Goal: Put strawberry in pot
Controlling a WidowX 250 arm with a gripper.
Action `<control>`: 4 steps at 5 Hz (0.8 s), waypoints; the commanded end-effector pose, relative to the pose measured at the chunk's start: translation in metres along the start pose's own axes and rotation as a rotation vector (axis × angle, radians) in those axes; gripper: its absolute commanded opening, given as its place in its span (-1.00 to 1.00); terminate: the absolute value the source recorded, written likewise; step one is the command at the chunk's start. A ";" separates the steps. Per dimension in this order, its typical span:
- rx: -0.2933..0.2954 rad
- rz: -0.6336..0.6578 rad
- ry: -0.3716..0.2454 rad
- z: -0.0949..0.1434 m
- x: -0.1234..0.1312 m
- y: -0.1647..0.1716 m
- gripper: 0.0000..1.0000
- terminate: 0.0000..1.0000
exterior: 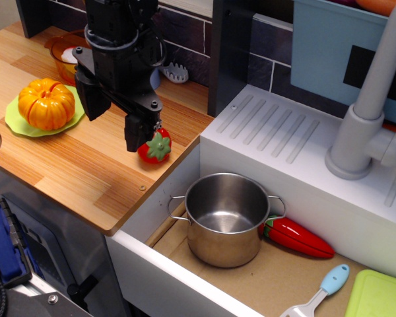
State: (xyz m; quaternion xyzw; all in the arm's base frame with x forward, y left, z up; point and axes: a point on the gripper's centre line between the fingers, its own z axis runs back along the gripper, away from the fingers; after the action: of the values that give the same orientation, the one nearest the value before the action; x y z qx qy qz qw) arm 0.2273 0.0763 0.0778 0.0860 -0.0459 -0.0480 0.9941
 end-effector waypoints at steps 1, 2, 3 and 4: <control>0.000 0.000 0.000 0.000 0.000 0.000 1.00 -1.00; -0.035 0.024 -0.022 -0.002 0.010 -0.009 1.00 -1.00; -0.035 0.016 -0.034 -0.002 0.019 -0.017 1.00 -1.00; -0.030 -0.002 -0.043 -0.003 0.026 -0.014 1.00 -1.00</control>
State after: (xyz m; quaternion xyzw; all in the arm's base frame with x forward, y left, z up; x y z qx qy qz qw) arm 0.2476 0.0605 0.0632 0.0617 -0.0549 -0.0528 0.9952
